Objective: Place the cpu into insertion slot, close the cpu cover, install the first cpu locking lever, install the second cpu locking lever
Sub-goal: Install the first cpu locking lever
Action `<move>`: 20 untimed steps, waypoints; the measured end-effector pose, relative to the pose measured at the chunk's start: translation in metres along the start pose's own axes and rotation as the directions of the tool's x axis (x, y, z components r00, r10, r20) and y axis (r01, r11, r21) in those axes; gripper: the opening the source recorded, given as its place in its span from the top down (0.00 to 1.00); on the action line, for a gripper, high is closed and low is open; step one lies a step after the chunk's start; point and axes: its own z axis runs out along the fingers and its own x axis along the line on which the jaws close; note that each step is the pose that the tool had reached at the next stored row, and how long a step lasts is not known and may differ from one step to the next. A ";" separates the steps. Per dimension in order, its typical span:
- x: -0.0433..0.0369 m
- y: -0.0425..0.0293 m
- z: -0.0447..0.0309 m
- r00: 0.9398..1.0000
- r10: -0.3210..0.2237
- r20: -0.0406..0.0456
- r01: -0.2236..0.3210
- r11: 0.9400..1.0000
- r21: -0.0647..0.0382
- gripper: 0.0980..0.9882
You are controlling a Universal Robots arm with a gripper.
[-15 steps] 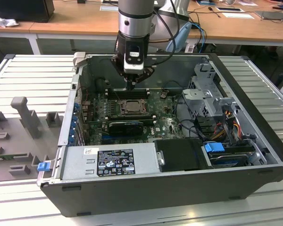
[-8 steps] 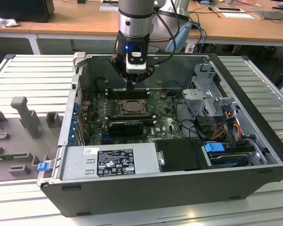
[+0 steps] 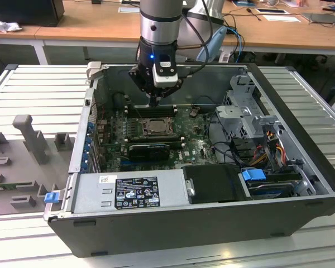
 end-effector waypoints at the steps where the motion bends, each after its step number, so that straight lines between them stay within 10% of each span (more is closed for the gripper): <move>1: 0.0000 0.0000 0.0000 1.000 -0.010 0.000 0.010 1.000 0.000 0.99; 14: 0.0005 -0.0002 0.0000 0.992 -0.126 -0.005 0.126 0.992 0.005 0.99; 20: 0.0017 -0.0008 0.0001 0.979 -0.204 -0.008 0.204 0.979 0.007 0.99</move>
